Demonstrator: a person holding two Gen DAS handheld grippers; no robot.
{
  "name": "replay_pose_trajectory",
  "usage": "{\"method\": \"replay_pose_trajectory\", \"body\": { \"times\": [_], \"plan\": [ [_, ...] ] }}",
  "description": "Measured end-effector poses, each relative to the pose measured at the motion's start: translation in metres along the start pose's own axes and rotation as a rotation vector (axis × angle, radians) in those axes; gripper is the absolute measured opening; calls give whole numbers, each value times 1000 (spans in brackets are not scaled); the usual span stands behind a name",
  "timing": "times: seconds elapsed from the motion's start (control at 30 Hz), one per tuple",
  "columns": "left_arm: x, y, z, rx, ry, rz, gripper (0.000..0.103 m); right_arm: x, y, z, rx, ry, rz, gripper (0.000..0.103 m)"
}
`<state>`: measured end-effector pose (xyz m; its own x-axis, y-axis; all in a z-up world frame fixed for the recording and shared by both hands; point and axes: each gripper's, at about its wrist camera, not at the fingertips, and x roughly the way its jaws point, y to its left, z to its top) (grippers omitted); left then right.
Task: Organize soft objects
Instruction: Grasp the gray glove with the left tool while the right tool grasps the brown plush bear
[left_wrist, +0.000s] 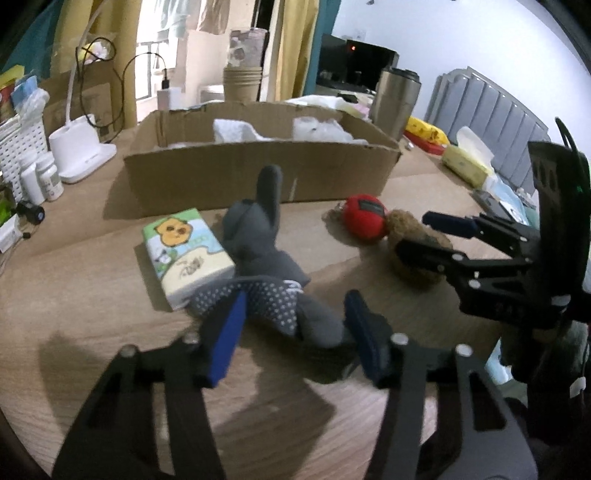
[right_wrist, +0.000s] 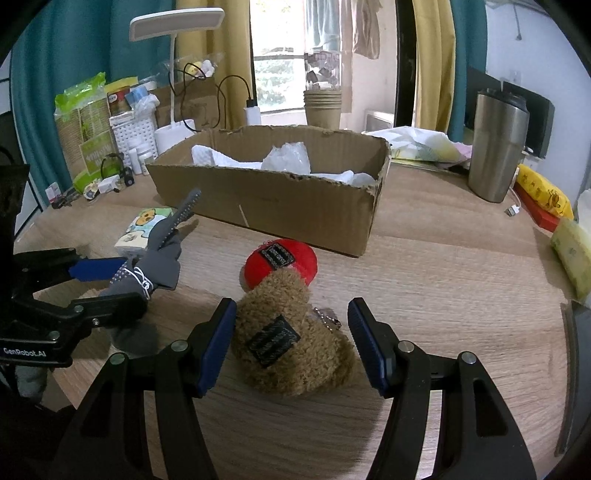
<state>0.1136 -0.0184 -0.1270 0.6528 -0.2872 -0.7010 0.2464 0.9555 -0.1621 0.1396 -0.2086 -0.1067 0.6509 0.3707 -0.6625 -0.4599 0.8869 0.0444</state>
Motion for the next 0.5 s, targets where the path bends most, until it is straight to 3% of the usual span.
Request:
{"method": "replay_pose_trajectory", "body": {
  "times": [0.5],
  "plan": [
    [0, -4, -3, 22, 9, -18, 37, 1, 8, -2, -34, 3, 13, 64]
  ]
}}
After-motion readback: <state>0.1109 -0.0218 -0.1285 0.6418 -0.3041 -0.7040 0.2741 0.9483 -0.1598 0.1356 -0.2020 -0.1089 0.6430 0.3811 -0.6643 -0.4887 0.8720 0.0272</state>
